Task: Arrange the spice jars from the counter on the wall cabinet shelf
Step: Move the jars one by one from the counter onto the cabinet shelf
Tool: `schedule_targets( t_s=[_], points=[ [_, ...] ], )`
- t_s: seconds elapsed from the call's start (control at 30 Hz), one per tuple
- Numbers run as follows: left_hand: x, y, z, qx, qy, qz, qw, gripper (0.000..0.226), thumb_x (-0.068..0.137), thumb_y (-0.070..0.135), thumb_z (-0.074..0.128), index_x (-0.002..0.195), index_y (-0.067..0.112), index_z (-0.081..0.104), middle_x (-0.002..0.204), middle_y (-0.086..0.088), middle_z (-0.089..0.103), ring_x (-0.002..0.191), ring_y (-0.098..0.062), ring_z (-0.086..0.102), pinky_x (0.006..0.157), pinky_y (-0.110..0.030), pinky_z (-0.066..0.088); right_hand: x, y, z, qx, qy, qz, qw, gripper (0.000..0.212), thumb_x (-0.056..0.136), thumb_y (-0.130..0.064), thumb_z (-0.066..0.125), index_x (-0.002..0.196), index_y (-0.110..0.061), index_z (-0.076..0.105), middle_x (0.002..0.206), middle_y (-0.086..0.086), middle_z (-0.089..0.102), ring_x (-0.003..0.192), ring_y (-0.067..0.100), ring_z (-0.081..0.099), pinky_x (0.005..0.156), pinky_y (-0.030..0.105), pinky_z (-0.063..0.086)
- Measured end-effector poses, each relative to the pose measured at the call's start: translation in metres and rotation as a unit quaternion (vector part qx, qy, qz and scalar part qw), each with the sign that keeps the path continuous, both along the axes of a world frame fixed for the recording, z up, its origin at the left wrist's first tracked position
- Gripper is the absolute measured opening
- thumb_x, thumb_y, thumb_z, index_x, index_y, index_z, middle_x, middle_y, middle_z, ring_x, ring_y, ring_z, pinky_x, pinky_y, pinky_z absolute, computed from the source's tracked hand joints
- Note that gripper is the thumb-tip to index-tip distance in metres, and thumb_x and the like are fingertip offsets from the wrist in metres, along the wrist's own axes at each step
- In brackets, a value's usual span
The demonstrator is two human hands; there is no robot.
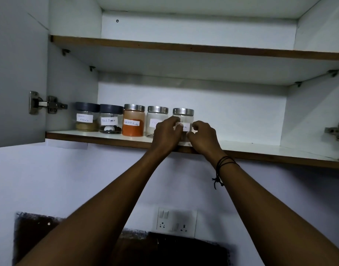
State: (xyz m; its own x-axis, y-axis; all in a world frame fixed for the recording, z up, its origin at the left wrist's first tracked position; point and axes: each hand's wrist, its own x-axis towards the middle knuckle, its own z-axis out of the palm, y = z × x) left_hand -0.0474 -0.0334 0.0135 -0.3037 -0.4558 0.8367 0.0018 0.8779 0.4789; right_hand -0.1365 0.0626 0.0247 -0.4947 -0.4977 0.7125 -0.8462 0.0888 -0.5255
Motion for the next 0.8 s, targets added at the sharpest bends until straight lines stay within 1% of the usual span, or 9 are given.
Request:
schedule_targets(
  t_s=[0.07, 0.13, 0.2, 0.3, 0.4, 0.5, 0.57, 0.67, 0.8],
  points=[
    [0.01, 0.012, -0.014, -0.042, 0.033, -0.038, 0.998, 0.026, 0.097, 0.02, 0.056, 0.115, 0.009, 0.07, 0.107, -0.007, 0.075, 0.096, -0.015, 0.068, 0.083, -0.027, 0.052, 0.01, 0.008, -0.01, -0.054, 0.01, 0.007, 0.998, 0.027, 0.091, -0.018, 0.059, 0.115, -0.006, 0.065, 0.114, 0.008, 0.067, 0.101, 0.021, 0.062, 0.071, 0.016, 0.041],
    [0.017, 0.023, -0.033, -0.08, 0.05, -0.07, 0.993, 0.024, 0.098, 0.015, 0.055, 0.115, 0.01, 0.07, 0.106, -0.004, 0.075, 0.092, -0.004, 0.065, 0.078, -0.013, 0.05, 0.023, 0.018, -0.03, -0.088, 0.036, 0.013, 0.995, 0.025, 0.092, -0.019, 0.059, 0.115, -0.011, 0.067, 0.112, 0.005, 0.067, 0.093, 0.012, 0.058, 0.068, 0.003, 0.035],
    [0.022, 0.034, -0.051, -0.104, 0.062, -0.09, 0.989, 0.024, 0.098, 0.01, 0.052, 0.112, 0.009, 0.071, 0.105, -0.003, 0.075, 0.092, -0.006, 0.066, 0.077, -0.018, 0.052, 0.033, 0.027, -0.052, -0.11, 0.056, 0.023, 0.992, 0.02, 0.092, -0.015, 0.057, 0.108, -0.012, 0.069, 0.106, 0.004, 0.067, 0.089, 0.008, 0.054, 0.067, -0.001, 0.035],
    [0.027, 0.048, -0.078, -0.081, 0.085, -0.101, 0.988, 0.025, 0.099, 0.009, 0.051, 0.111, 0.009, 0.072, 0.1, 0.001, 0.075, 0.09, -0.009, 0.068, 0.077, -0.031, 0.054, 0.047, 0.042, -0.08, -0.099, 0.057, 0.038, 0.993, 0.02, 0.093, -0.016, 0.055, 0.106, -0.014, 0.07, 0.105, 0.002, 0.067, 0.094, 0.01, 0.057, 0.072, 0.005, 0.038],
    [0.033, 0.06, -0.115, -0.044, 0.089, -0.111, 0.989, 0.026, 0.099, 0.014, 0.051, 0.116, 0.012, 0.071, 0.103, 0.013, 0.07, 0.094, 0.007, 0.065, 0.079, -0.012, 0.048, 0.055, 0.057, -0.114, -0.092, 0.037, 0.035, 0.994, 0.025, 0.094, -0.016, 0.056, 0.117, -0.017, 0.067, 0.114, 0.0, 0.065, 0.106, 0.014, 0.058, 0.088, 0.024, 0.049],
    [0.036, 0.069, -0.166, 0.009, 0.032, -0.139, 0.99, 0.027, 0.099, 0.017, 0.051, 0.119, 0.013, 0.07, 0.108, 0.013, 0.069, 0.098, 0.013, 0.062, 0.083, -0.004, 0.044, 0.057, 0.07, -0.171, -0.051, -0.007, 0.026, 0.998, 0.03, 0.095, -0.019, 0.057, 0.125, -0.019, 0.062, 0.124, 0.0, 0.062, 0.112, 0.015, 0.058, 0.096, 0.03, 0.05],
    [0.038, 0.075, -0.211, 0.047, -0.032, -0.147, 0.988, 0.027, 0.099, 0.017, 0.053, 0.12, 0.013, 0.069, 0.111, 0.009, 0.071, 0.098, 0.008, 0.062, 0.084, -0.005, 0.044, 0.058, 0.079, -0.219, -0.006, -0.046, 0.018, 0.999, 0.033, 0.094, -0.02, 0.056, 0.127, -0.02, 0.06, 0.125, 0.0, 0.061, 0.113, 0.016, 0.058, 0.095, 0.028, 0.048],
    [0.042, 0.085, -0.286, 0.09, -0.147, -0.164, 0.971, 0.028, 0.097, 0.014, 0.054, 0.122, 0.012, 0.068, 0.115, 0.001, 0.072, 0.102, -0.003, 0.064, 0.089, -0.014, 0.048, 0.059, 0.092, -0.297, 0.078, -0.112, -0.006, 0.991, 0.032, 0.094, -0.018, 0.053, 0.124, -0.017, 0.061, 0.124, 0.005, 0.062, 0.11, 0.019, 0.06, 0.089, 0.022, 0.043],
    [0.055, 0.102, -0.387, 0.133, -0.273, -0.151, 0.941, 0.034, 0.097, 0.009, 0.055, 0.129, 0.007, 0.063, 0.121, -0.011, 0.07, 0.11, -0.021, 0.066, 0.096, -0.033, 0.051, 0.072, 0.109, -0.398, 0.201, -0.162, -0.013, 0.966, 0.024, 0.093, -0.012, 0.051, 0.114, -0.009, 0.062, 0.114, 0.013, 0.064, 0.104, 0.027, 0.062, 0.09, 0.036, 0.05]
  ],
)
